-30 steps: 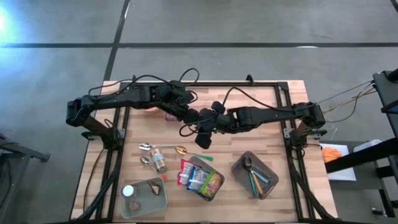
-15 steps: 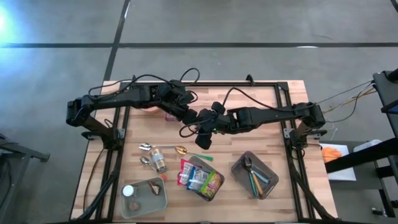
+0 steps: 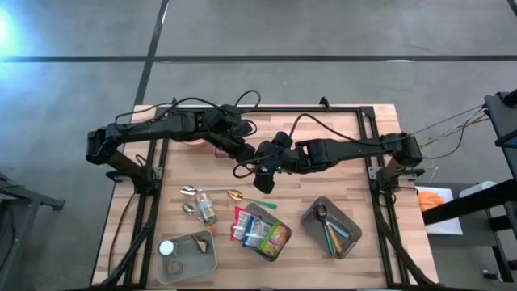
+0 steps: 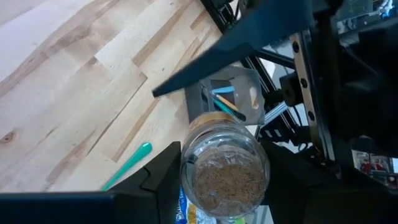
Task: Pick & Place Food Item
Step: Put the brown seasoning bottle into the left gray bin
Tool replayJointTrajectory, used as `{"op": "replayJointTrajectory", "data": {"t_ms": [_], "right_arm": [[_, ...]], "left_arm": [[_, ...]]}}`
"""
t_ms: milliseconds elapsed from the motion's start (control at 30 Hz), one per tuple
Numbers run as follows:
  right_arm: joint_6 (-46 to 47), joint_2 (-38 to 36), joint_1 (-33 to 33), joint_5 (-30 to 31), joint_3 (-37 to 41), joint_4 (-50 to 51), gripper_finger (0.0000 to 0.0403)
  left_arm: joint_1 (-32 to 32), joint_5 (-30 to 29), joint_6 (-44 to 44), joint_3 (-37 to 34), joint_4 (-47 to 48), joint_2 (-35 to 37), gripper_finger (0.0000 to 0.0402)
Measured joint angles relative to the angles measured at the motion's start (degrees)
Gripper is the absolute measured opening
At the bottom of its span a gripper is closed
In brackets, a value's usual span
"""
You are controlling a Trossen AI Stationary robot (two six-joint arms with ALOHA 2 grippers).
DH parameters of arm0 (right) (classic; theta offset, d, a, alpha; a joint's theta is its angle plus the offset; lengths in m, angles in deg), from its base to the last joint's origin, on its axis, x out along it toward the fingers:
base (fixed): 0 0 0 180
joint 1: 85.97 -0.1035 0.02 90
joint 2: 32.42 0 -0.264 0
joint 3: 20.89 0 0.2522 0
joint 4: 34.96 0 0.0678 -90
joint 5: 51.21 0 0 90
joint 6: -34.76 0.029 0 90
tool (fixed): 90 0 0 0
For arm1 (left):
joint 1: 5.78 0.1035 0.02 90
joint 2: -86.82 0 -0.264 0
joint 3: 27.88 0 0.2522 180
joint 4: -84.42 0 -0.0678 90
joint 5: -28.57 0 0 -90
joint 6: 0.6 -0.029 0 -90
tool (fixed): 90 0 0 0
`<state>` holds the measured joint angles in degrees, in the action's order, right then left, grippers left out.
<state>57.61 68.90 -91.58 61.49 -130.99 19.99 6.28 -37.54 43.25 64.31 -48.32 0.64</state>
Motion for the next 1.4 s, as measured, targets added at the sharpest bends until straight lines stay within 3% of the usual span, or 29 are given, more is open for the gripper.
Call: {"op": "replayJointTrajectory", "data": {"t_ms": [233,467,567,700,833,1067,1300,1400], "right_arm": [[0.2,0.0,-0.4,-2.8,0.0,0.4,0.0331],[0.7,0.0,-2.1,-11.4,0.0,2.2,0.0333],[1.1,-0.3,-3.2,-12.3,0.0,4.4,0.0333],[1.6,-0.8,-4.8,-12.3,0.0,7.0,0.0333],[3.4,-0.9,-5.9,-12.3,0.0,9.2,0.0333],[4.4,-0.9,-6.6,-12.2,0.0,9.6,0.0334],[4.6,-0.9,-6.5,-12.2,0.0,9.6,0.0334],[4.6,-0.9,-6.5,-12.2,0.0,9.6,0.0334]], "left_arm": [[0.9,2.7,-3.2,0.1,3.1,0.7,0.0173],[4.1,3.4,-14.3,3.5,19.8,3.9,0.0173],[4.0,1.6,-20.6,6.5,28.9,5.5,0.0173],[0.1,-5.2,-24.9,9.2,39.6,8.0,0.0173],[-7.7,-11.2,-26.0,9.4,44.9,10.9,0.0173],[-29.2,-20.2,-18.1,9.4,46.3,13.4,0.0173],[-53.2,-31.7,-7.7,9.4,46.2,11.0,0.0173],[-59.5,-33.0,-5.3,9.4,46.2,8.0,0.0173]]}}
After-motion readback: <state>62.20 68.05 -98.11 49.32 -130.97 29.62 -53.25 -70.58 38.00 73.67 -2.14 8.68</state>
